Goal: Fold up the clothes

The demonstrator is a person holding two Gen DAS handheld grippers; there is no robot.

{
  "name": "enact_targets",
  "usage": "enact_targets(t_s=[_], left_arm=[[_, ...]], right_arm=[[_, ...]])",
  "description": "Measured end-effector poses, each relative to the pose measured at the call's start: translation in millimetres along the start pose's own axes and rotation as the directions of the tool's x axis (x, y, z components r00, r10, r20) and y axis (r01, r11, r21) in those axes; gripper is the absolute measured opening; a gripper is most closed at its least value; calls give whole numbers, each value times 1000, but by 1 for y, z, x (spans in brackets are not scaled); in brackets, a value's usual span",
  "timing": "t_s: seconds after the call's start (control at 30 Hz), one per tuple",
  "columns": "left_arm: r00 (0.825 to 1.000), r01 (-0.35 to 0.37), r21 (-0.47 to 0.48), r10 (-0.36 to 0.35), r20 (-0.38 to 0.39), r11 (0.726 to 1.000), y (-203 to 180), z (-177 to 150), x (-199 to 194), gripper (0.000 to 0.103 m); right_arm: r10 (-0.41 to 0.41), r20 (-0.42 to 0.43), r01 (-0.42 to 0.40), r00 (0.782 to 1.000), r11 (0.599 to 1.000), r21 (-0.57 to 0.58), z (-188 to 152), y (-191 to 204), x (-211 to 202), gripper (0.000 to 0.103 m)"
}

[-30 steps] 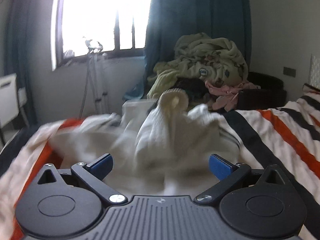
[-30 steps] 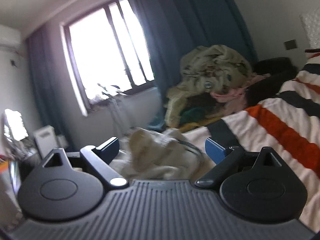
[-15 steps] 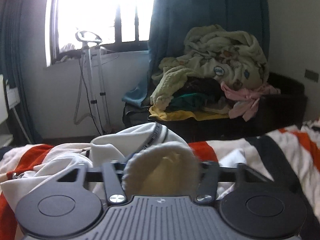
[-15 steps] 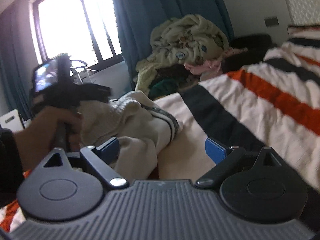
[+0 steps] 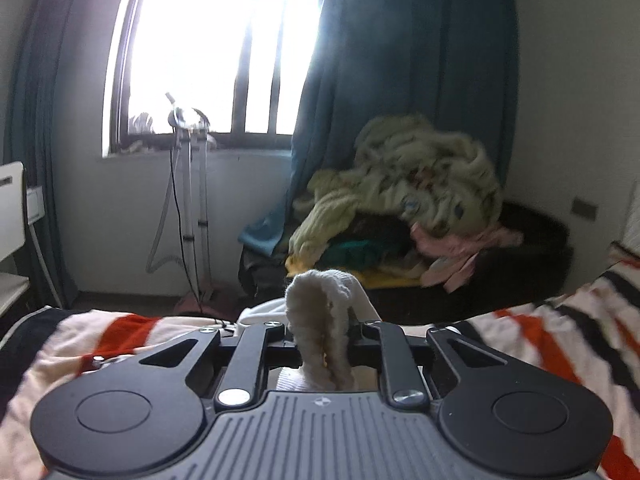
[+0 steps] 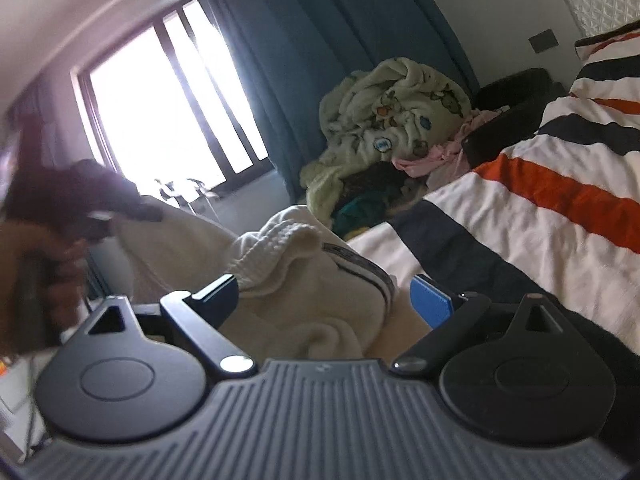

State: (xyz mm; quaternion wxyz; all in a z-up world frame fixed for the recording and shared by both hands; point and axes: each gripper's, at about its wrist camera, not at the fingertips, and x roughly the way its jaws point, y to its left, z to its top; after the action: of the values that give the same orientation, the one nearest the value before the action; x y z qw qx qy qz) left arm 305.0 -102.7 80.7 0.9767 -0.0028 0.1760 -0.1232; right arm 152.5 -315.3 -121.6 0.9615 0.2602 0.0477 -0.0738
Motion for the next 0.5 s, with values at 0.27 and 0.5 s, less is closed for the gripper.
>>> enact_targets(t_s=[0.27,0.5], left_arm=[[998,-22,-96,27,52,995,55,-51,-148,17],[996,-94,-287,92,-23,953,140,-124,-201,17]], right_arm=[[117,-3,-117,993,992,50,22,5,-37,94],[188,-123,-169,974,975,147,32,6,-77,94]])
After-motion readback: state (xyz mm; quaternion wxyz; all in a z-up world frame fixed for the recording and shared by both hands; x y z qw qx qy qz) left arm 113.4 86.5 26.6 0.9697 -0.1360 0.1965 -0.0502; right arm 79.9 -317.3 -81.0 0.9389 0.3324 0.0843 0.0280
